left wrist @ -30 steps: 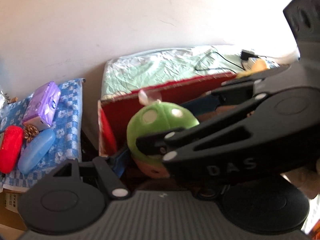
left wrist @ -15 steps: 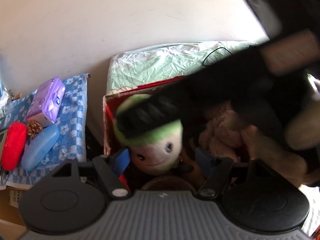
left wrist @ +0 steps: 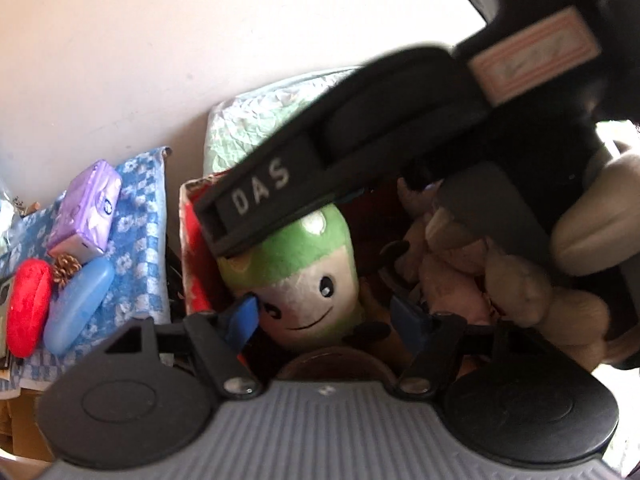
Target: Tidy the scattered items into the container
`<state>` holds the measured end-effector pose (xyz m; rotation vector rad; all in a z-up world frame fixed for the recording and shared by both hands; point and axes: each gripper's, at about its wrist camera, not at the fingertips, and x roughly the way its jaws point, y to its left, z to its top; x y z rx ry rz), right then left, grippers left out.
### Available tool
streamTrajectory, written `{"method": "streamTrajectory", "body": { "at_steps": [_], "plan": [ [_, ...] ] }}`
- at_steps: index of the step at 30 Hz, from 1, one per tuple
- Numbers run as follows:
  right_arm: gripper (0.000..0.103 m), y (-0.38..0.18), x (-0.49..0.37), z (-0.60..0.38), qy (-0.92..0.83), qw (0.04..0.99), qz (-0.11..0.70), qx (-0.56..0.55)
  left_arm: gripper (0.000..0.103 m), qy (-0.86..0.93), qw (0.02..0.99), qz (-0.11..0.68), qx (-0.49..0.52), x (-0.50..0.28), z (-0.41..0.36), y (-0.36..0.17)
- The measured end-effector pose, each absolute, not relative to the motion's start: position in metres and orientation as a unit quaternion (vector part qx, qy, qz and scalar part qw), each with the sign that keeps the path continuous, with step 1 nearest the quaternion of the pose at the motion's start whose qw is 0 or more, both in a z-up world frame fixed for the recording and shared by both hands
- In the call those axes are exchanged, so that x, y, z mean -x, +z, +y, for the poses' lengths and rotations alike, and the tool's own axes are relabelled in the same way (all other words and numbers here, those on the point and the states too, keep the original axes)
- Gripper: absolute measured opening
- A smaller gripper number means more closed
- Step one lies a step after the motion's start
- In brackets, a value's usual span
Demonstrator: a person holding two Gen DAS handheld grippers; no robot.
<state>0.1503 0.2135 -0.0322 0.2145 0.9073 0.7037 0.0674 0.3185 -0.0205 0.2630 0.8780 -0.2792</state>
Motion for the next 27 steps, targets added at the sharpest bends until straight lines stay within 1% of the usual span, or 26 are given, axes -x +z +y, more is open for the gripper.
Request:
{"method": "streamTrajectory", "body": {
  "at_steps": [9,15,16,17,18,20,22,25,27],
  "plan": [
    [0.068,-0.013,-0.147,0.181,0.332,0.831,0.415,-0.162,0.074,-0.133,0.888,0.420,-0.131,-0.070,0.320,-0.025],
    [0.069,-0.016,-0.147,0.173,0.330,0.809,0.463,-0.153,0.074,-0.143,0.888,0.420,-0.123,-0.066,0.323,-0.025],
    [0.068,-0.019,-0.147,0.177,0.332,0.806,0.469,-0.145,0.074,-0.147,0.887,0.422,-0.116,-0.064,0.324,-0.024],
    [0.061,-0.022,-0.146,0.180,0.336,0.803,0.472,-0.140,0.074,-0.151,0.887,0.423,-0.109,-0.063,0.326,-0.022],
    [0.050,-0.025,-0.146,0.183,0.343,0.799,0.474,-0.140,0.074,-0.153,0.886,0.425,-0.105,-0.063,0.327,-0.021],
    [0.047,-0.028,-0.145,0.190,0.350,0.797,0.470,-0.145,0.074,-0.149,0.887,0.424,-0.106,-0.062,0.327,-0.022],
    [0.047,-0.029,-0.144,0.197,0.345,0.808,0.459,-0.132,0.074,-0.147,0.887,0.425,-0.108,-0.061,0.325,-0.023],
    [0.048,-0.034,-0.148,0.194,0.342,0.803,0.466,-0.145,0.074,-0.144,0.887,0.425,-0.109,-0.061,0.321,-0.024],
    [0.051,-0.034,-0.149,0.189,0.342,0.800,0.469,-0.150,0.074,-0.143,0.887,0.426,-0.110,-0.061,0.319,-0.026]
  ]
}}
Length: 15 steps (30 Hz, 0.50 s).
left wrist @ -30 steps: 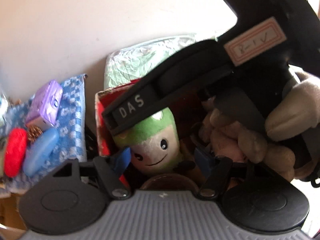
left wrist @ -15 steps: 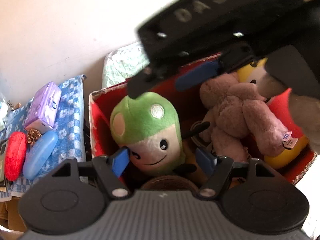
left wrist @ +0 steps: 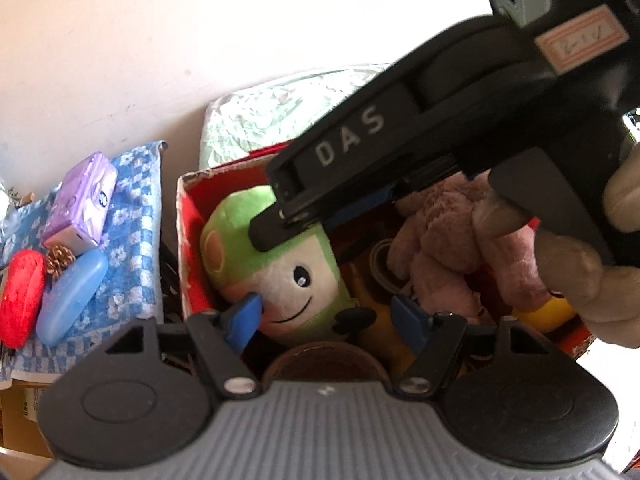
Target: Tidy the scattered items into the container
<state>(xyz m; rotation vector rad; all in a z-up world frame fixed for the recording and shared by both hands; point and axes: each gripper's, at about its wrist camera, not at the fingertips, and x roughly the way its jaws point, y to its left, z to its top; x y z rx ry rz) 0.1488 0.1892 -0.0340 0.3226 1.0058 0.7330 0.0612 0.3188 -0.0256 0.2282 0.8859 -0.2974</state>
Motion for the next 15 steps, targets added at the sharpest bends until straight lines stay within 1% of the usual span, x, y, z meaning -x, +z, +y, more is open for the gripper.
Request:
{"method": "streamTrajectory", "body": {
  "at_steps": [1,3,5,15],
  "plan": [
    [0.052,-0.032,-0.148,0.188,0.340,0.802,0.468,-0.149,0.074,-0.144,0.886,0.427,-0.109,-0.061,0.319,-0.026],
    [0.059,-0.028,-0.145,0.186,0.335,0.809,0.461,-0.143,0.074,-0.143,0.887,0.427,-0.106,-0.061,0.320,-0.025],
    [0.061,-0.025,-0.143,0.184,0.334,0.814,0.453,-0.142,0.075,-0.142,0.888,0.425,-0.105,-0.060,0.321,-0.024],
    [0.061,-0.013,-0.136,0.180,0.316,0.833,0.437,-0.128,0.076,-0.137,0.898,0.407,-0.092,-0.058,0.324,-0.013]
  ]
}}
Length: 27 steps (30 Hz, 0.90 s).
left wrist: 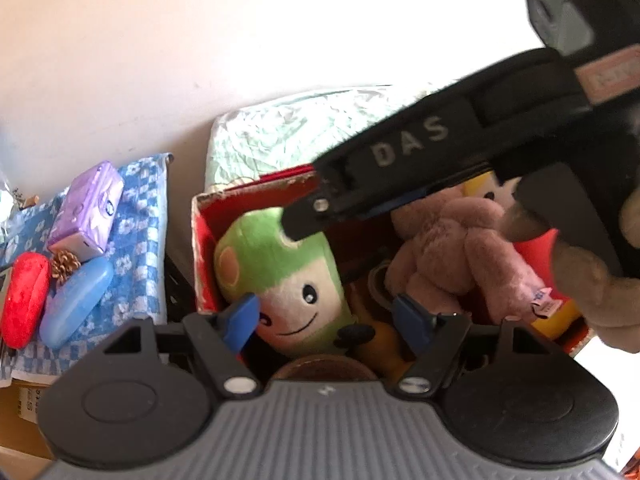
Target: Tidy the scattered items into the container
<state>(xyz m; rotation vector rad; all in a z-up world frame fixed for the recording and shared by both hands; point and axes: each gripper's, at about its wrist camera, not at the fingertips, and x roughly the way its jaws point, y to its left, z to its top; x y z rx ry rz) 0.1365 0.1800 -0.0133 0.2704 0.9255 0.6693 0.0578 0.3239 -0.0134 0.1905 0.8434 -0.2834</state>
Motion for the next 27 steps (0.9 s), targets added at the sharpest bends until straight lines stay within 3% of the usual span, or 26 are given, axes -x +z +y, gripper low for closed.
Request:
{"method": "streamTrajectory", "body": {
  "at_steps": [27],
  "plan": [
    [0.057,0.033,-0.071,0.126,0.236,0.885,0.384,-0.118,0.074,-0.059,0.904,0.420,-0.052,-0.076,0.302,0.014]
  ]
}}
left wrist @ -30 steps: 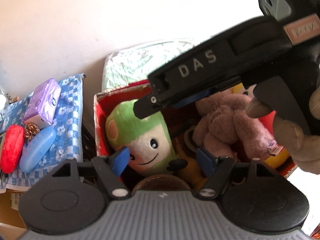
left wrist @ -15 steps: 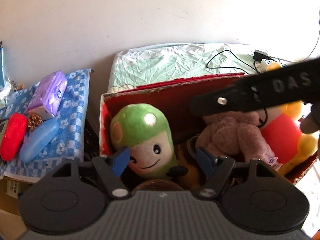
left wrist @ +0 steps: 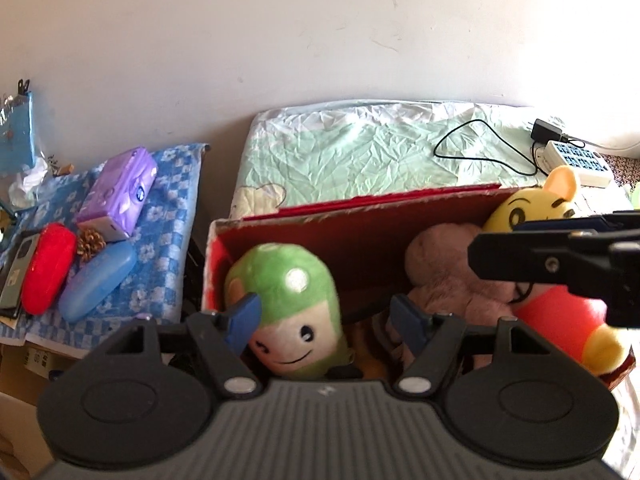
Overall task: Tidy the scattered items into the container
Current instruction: 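Withdraw the right tool from the box toward the remaining plushes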
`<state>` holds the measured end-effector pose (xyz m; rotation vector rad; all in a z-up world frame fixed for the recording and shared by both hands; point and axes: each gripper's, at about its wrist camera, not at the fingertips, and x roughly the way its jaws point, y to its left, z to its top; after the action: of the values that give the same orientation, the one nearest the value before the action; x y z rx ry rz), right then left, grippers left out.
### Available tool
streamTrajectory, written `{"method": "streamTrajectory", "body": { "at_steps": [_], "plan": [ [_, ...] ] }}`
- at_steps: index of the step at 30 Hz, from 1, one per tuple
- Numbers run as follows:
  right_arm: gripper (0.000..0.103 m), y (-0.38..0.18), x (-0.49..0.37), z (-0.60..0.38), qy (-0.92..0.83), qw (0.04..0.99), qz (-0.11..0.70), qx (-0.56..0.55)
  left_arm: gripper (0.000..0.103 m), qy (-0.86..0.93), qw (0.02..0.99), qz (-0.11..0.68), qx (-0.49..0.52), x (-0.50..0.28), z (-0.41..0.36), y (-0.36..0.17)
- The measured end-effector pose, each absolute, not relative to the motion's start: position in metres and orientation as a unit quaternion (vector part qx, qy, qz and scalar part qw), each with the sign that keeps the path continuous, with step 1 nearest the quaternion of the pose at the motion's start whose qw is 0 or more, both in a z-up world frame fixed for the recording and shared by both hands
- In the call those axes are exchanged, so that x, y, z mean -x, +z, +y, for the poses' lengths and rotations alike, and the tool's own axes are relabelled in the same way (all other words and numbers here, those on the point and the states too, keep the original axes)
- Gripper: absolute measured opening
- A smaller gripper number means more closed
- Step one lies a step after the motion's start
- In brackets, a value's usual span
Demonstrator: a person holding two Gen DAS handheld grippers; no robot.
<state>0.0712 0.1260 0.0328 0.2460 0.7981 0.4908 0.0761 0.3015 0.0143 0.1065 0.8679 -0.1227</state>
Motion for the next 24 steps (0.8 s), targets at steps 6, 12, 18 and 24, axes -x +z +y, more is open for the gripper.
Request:
{"method": "streamTrajectory", "body": {
  "at_steps": [6,12,18,24],
  "plan": [
    [0.057,0.038,-0.065,0.107,0.237,0.890,0.368,-0.129,0.079,-0.020,0.901,0.430,-0.049,-0.080,0.285,0.017],
    [0.058,0.050,-0.059,0.072,0.256,0.893,0.341,-0.146,0.085,0.020,0.908,0.416,-0.049,-0.072,0.255,0.033],
    [0.058,0.058,-0.053,0.026,0.270,0.894,0.325,-0.152,0.089,0.057,0.910,0.408,-0.042,-0.063,0.215,0.045],
    [0.059,0.058,-0.051,-0.043,0.268,0.890,0.322,-0.178,0.090,0.085,0.926,0.365,-0.048,-0.038,0.164,0.066]
  ]
}}
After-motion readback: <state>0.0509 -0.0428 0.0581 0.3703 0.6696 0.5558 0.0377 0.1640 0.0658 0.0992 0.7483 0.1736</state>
